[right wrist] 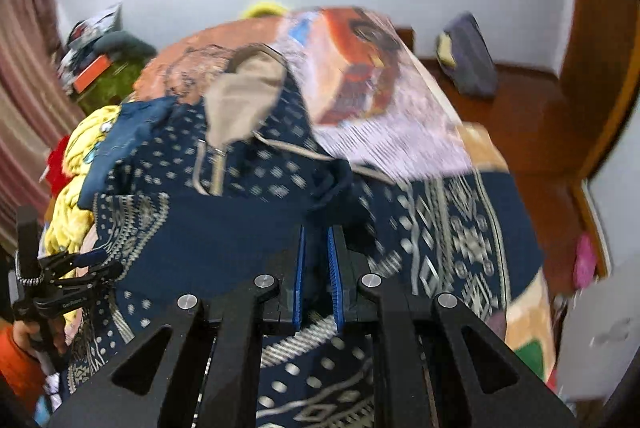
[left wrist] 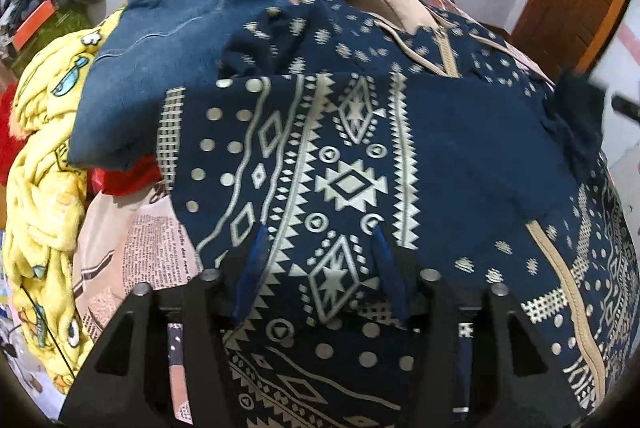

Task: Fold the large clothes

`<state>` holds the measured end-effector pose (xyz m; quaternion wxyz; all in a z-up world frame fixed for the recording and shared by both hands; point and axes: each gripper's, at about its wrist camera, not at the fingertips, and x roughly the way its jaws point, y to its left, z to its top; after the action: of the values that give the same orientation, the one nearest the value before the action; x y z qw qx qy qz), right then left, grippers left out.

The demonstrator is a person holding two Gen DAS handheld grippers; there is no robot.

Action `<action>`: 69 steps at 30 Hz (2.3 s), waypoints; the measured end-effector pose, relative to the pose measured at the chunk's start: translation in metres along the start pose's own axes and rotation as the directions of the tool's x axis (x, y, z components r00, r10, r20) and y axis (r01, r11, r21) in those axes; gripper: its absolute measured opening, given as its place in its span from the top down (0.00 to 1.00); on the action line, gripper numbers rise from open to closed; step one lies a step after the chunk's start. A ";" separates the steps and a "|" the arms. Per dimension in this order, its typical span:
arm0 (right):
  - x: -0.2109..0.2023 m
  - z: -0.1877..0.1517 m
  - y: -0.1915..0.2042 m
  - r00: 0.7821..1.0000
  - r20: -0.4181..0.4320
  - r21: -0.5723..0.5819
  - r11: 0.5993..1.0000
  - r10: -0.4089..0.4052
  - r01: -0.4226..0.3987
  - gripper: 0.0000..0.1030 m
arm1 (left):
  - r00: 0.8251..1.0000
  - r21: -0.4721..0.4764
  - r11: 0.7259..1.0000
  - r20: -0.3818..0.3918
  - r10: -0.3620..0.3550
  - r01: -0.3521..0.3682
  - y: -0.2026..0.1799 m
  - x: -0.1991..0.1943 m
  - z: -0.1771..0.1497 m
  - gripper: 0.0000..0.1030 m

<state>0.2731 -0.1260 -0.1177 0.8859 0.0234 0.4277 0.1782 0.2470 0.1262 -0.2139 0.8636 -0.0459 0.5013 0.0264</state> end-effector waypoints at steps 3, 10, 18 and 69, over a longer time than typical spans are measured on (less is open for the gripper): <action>0.009 -0.009 -0.026 0.999 -0.049 0.077 0.997 -0.002 0.006 0.90 | 1.000 -0.022 1.000 -0.003 -0.002 0.002 0.006 0.002 0.000 0.42; 0.010 -0.026 -0.048 0.993 -0.105 0.087 0.994 -0.056 0.065 0.90 | 1.000 -0.010 1.000 -0.004 0.025 -0.025 0.005 0.001 -0.001 0.40; -0.021 -0.013 -0.071 0.993 -0.075 0.115 0.988 -0.095 0.103 0.67 | 0.998 0.034 0.999 0.064 -0.021 0.019 -0.021 -0.026 0.024 0.40; -0.052 0.041 -0.143 0.967 0.203 0.318 0.944 -0.152 0.081 0.94 | 0.990 0.137 0.983 0.055 -0.133 0.125 -0.093 -0.018 0.043 0.36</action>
<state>0.3173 -0.2730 -0.0800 0.9230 0.1555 0.3479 0.0527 0.2840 0.0379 -0.1725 0.8802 -0.0196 0.4701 -0.0619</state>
